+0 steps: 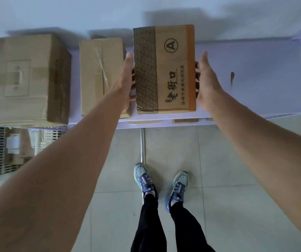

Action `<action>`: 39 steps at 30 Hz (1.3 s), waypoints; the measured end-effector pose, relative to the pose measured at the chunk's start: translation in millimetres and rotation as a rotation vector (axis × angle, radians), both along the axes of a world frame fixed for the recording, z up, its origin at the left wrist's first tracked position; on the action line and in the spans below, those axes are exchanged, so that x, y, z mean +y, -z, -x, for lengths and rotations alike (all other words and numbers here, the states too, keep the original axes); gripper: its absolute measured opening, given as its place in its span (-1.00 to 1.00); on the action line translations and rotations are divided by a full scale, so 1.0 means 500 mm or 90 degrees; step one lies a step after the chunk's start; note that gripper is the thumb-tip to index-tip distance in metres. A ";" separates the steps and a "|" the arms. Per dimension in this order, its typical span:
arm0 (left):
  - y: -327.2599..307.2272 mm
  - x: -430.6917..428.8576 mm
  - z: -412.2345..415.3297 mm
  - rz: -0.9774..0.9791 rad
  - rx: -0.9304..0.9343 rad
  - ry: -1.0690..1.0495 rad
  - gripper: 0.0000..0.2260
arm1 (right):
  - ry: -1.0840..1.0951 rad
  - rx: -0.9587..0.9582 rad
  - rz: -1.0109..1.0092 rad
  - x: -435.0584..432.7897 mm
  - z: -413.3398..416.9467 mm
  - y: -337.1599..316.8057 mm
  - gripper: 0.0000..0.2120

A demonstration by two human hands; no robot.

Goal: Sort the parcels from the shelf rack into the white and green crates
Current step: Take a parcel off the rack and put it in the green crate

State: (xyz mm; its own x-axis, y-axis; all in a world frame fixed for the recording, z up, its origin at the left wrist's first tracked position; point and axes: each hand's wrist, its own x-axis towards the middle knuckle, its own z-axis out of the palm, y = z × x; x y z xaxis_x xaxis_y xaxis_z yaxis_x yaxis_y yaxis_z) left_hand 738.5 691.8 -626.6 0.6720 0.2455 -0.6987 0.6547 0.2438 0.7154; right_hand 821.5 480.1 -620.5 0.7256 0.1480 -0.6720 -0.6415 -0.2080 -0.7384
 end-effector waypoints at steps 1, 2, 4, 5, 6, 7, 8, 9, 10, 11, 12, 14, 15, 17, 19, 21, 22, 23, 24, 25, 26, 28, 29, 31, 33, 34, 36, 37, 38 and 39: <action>-0.003 0.000 0.003 0.000 -0.009 -0.018 -0.32 | 0.017 -0.021 0.002 -0.002 -0.004 -0.006 -0.42; -0.007 0.001 0.007 -0.004 -0.018 -0.034 -0.33 | 0.037 -0.039 0.000 -0.004 -0.010 -0.013 -0.41; -0.016 0.003 0.012 -0.010 -0.044 -0.059 -0.31 | 0.064 -0.069 -0.011 -0.009 -0.023 -0.024 -0.33; -0.024 0.003 0.012 -0.005 -0.057 -0.070 -0.28 | 0.076 -0.082 -0.022 -0.011 -0.028 -0.030 -0.29; -0.033 0.003 0.011 0.003 -0.070 -0.082 -0.26 | 0.090 -0.091 -0.033 -0.012 -0.033 -0.036 -0.27; -0.043 0.001 0.009 0.007 -0.082 -0.091 -0.25 | 0.102 -0.099 -0.040 -0.012 -0.036 -0.042 -0.28; -0.052 -0.001 0.007 0.007 -0.096 -0.097 -0.26 | 0.114 -0.109 -0.041 -0.012 -0.035 -0.048 -0.33; -0.060 -0.003 0.006 0.005 -0.110 -0.099 -0.26 | 0.120 -0.122 -0.038 -0.012 -0.035 -0.051 -0.40; -0.066 -0.006 0.005 0.004 -0.121 -0.099 -0.27 | 0.119 -0.133 -0.033 -0.014 -0.034 -0.052 -0.45; -0.070 -0.009 0.005 0.005 -0.127 -0.102 -0.27 | 0.113 -0.135 -0.040 -0.015 -0.032 -0.052 -0.47; -0.073 -0.011 0.005 0.007 -0.130 -0.104 -0.27 | 0.112 -0.126 -0.054 -0.018 -0.029 -0.050 -0.41; -0.073 -0.016 0.008 0.004 -0.129 -0.102 -0.28 | 0.122 -0.113 -0.070 -0.027 -0.022 -0.044 -0.31; -0.071 -0.020 0.010 0.002 -0.122 -0.098 -0.28 | 0.133 -0.107 -0.077 -0.031 -0.017 -0.039 -0.30; -0.065 -0.028 0.017 0.004 -0.101 -0.082 -0.27 | 0.142 -0.103 -0.087 -0.042 -0.007 -0.028 -0.45; -0.056 -0.036 0.027 0.017 -0.078 -0.063 -0.27 | 0.135 -0.101 -0.099 -0.053 0.004 -0.021 -0.57; -0.046 -0.043 0.035 0.033 -0.061 -0.060 -0.28 | 0.104 -0.083 -0.088 -0.064 0.012 -0.014 -0.50; -0.042 -0.047 0.039 0.039 -0.058 -0.070 -0.29 | 0.091 -0.068 -0.081 -0.068 0.013 -0.011 -0.45; -0.039 -0.049 0.041 0.043 -0.055 -0.080 -0.30 | 0.082 -0.053 -0.076 -0.072 0.013 -0.010 -0.42; -0.038 -0.052 0.040 0.046 -0.055 -0.083 -0.31 | 0.077 -0.038 -0.075 -0.074 0.010 -0.013 -0.40; -0.040 -0.054 0.038 0.048 -0.054 -0.082 -0.32 | 0.079 -0.026 -0.075 -0.075 0.007 -0.018 -0.40; -0.044 -0.057 0.036 0.050 -0.051 -0.080 -0.33 | 0.087 -0.021 -0.073 -0.077 0.006 -0.025 -0.41; -0.050 -0.057 0.033 0.052 -0.046 -0.084 -0.35 | 0.099 -0.025 -0.076 -0.081 0.003 -0.032 -0.46; -0.050 -0.057 0.033 0.054 -0.049 -0.087 -0.32 | 0.104 -0.028 -0.084 -0.084 0.003 -0.035 -0.45; -0.053 -0.056 0.033 0.066 -0.059 -0.089 -0.22 | 0.115 -0.028 -0.104 -0.092 0.005 -0.039 -0.39; -0.053 -0.058 0.035 0.088 -0.082 -0.095 -0.21 | 0.122 -0.018 -0.133 -0.097 0.009 -0.039 -0.35; -0.051 -0.060 0.036 0.103 -0.094 -0.106 -0.22 | 0.123 -0.007 -0.151 -0.098 0.012 -0.037 -0.34; -0.043 -0.062 0.040 0.129 -0.103 -0.140 -0.23 | 0.127 0.031 -0.177 -0.100 0.020 -0.030 -0.31; -0.038 -0.063 0.043 0.132 -0.101 -0.151 -0.23 | 0.131 0.046 -0.178 -0.101 0.024 -0.024 -0.32; -0.034 -0.063 0.046 0.128 -0.100 -0.154 -0.23 | 0.134 0.056 -0.174 -0.103 0.028 -0.019 -0.33; -0.030 -0.064 0.051 0.123 -0.100 -0.152 -0.23 | 0.133 0.062 -0.169 -0.104 0.031 -0.013 -0.33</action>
